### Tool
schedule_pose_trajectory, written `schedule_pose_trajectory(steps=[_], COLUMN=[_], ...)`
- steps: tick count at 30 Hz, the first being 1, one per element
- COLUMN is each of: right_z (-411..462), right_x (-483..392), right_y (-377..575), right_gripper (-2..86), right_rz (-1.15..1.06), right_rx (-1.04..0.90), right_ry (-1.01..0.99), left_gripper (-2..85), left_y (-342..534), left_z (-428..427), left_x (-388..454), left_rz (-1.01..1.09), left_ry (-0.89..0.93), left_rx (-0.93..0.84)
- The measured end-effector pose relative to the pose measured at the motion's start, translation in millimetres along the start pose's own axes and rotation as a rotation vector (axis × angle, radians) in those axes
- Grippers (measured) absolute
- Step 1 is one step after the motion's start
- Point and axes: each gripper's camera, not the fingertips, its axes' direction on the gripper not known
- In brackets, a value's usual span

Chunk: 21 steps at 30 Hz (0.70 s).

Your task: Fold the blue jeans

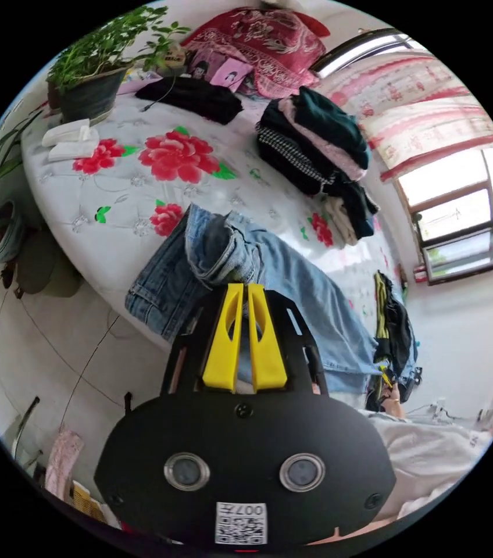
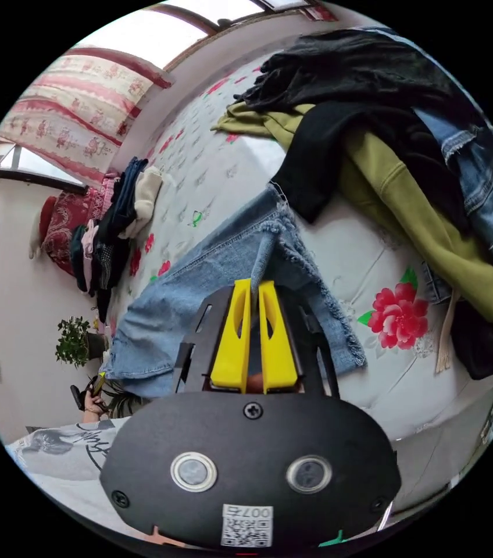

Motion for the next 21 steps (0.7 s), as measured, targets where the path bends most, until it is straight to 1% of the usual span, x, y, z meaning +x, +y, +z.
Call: schedule_pose_trajectory(steps=[3, 5, 6, 8, 9, 10, 11, 12, 14, 15, 17, 18, 19, 21], right_z=[-64, -92, -100, -87, -66, -42, -32, -20, -17, -26, -38, -38, -37, -43], right_x=[-15, -13, -3, 25, 50, 73, 82, 94, 95, 91, 87, 84, 85, 85], right_y=[5, 17, 25, 34, 38, 41, 43, 45, 45, 45, 40, 36, 32, 27], right_gripper=[0.3, 0.1, 0.1, 0.0, -0.1, -0.1, -0.1, -0.1, 0.0, 0.2, 0.7, 1.2, 1.8, 2.6], right_rz=[-0.144, -0.205, -0.227, -0.189, -0.112, -0.025, 0.01, 0.049, 0.034, 0.016, -0.022, -0.051, -0.047, 0.0], right_rx=[0.16, 0.213, 0.219, 0.142, 0.069, -0.003, -0.032, -0.063, -0.06, -0.022, 0.004, -0.022, -0.043, -0.019], right_ry=[-0.173, -0.172, -0.148, -0.088, -0.058, -0.023, -0.005, 0.033, 0.079, 0.065, 0.04, 0.073, 0.172, 0.3], left_gripper=[-0.9, -0.9, -0.9, -0.9, -0.9, -0.9, -0.9, -0.9, -0.9, -0.9, -0.7, -0.6, -0.4, 0.0], left_y=[4, 21, 25, 43, 48, 57, 63, 65, 61, 58, 44, 41, 40, 40], left_z=[-55, -79, -76, -31, -17, 11, 32, 42, 38, 35, 26, 26, 27, 28], left_x=[10, 1, -6, -52, -65, -85, -98, -104, -107, -105, -87, -81, -79, -80], left_rz=[0.082, 0.107, 0.095, -0.04, -0.091, -0.186, -0.244, -0.269, -0.306, -0.298, -0.195, -0.164, -0.159, -0.187], left_ry=[0.087, 0.042, 0.017, -0.005, -0.005, -0.016, -0.041, -0.055, -0.025, -0.018, -0.058, -0.083, -0.09, -0.086], left_rx=[0.072, 0.084, 0.067, -0.066, -0.09, -0.133, -0.162, -0.168, -0.142, -0.135, -0.16, -0.17, -0.171, -0.165])
